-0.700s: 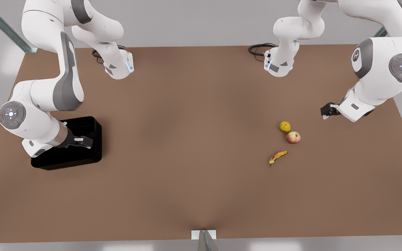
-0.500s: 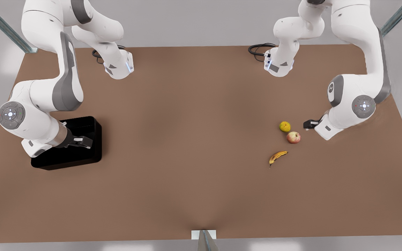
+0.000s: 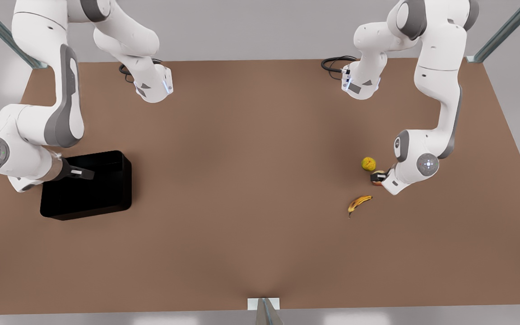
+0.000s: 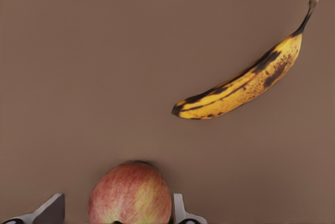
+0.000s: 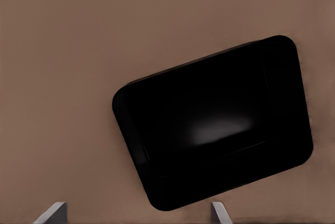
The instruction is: Place the storage box in the middle with the right arm, and place the apple in the storage box with the left arm
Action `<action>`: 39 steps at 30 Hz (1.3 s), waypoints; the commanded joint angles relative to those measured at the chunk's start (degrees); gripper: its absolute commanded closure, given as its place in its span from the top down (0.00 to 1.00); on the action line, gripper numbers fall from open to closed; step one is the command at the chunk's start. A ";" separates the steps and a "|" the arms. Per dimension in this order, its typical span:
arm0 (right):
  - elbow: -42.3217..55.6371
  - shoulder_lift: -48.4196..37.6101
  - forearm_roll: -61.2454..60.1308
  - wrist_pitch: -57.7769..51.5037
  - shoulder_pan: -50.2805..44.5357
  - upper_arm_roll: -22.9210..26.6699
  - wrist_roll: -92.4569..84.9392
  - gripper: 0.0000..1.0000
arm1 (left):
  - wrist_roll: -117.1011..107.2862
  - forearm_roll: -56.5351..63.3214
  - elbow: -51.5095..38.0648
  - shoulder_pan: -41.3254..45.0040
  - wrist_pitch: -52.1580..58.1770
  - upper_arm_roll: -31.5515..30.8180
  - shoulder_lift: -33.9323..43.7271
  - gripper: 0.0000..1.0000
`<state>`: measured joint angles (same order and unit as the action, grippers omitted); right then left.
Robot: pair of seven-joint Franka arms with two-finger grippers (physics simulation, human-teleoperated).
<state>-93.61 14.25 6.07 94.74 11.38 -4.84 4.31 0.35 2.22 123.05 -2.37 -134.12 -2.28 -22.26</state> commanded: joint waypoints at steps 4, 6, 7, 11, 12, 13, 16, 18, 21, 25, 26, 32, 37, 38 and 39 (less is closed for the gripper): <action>-1.49 0.95 2.81 2.38 9.70 -0.08 -8.61 1.00 | 0.00 -0.19 0.00 -0.17 -0.35 0.00 -0.24 1.00; -1.58 3.31 3.16 4.93 12.43 0.00 -14.40 1.00 | 0.00 -0.19 1.31 -1.05 -1.93 0.00 1.16 1.00; -0.88 4.64 4.64 8.27 14.10 0.18 -22.40 1.00 | 0.00 -0.19 2.55 -0.97 -3.60 0.00 1.61 1.00; 2.73 12.11 5.62 21.80 20.08 0.62 -38.59 1.00 | 0.00 -0.19 2.55 -0.70 -3.78 -0.09 0.47 1.00; 2.46 14.57 5.62 26.28 20.43 0.62 -38.85 1.00 | 0.00 -0.19 2.46 -0.70 -3.78 -0.09 0.20 1.00; 1.76 16.06 5.71 29.44 21.22 0.62 -39.46 1.00 | 0.00 -0.19 2.37 -0.70 -3.87 -0.09 -0.15 1.00; -5.79 15.63 5.97 34.99 21.31 0.44 -39.03 1.00 | -0.09 -0.28 2.20 -0.53 -3.87 -0.09 -1.02 1.00; -7.56 14.84 6.06 34.99 21.66 0.09 -38.94 1.00 | -0.09 -1.25 2.11 -0.35 -4.22 -0.09 -1.29 1.00; -7.47 15.63 10.10 35.08 23.59 0.00 -43.14 1.00 | -0.09 -1.25 1.84 -0.35 -4.31 -0.09 -2.34 1.00; -7.64 16.77 10.28 35.78 24.48 0.00 -44.48 1.00 | -0.09 -1.25 1.49 -0.44 -4.31 -0.09 -3.05 1.00; -8.35 16.77 10.28 36.22 24.56 0.00 -44.48 1.00 | -0.09 -1.25 1.49 -0.44 -4.31 -0.09 -3.05 1.00; -15.64 17.12 11.77 41.23 27.90 -0.17 -44.74 1.00 | 0.00 -1.25 1.58 -0.53 -4.22 0.00 -3.22 1.00; -18.46 17.12 16.33 41.32 35.02 -5.62 -45.71 1.00 | 0.00 -1.25 1.84 -0.44 -4.22 -0.09 -3.31 1.00; -18.54 17.47 16.78 42.11 34.94 -5.62 -45.27 0.93 | 0.00 -1.34 1.84 -0.44 -4.22 0.00 -3.31 1.00; -18.54 18.00 16.78 43.25 34.93 -5.62 -45.18 0.61 | 0.00 -1.34 1.84 -0.44 -4.22 0.00 -3.31 1.00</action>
<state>-112.15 32.67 22.93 138.84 46.37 -10.46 -40.87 0.35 0.93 124.89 -2.85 -138.34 -2.29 -25.58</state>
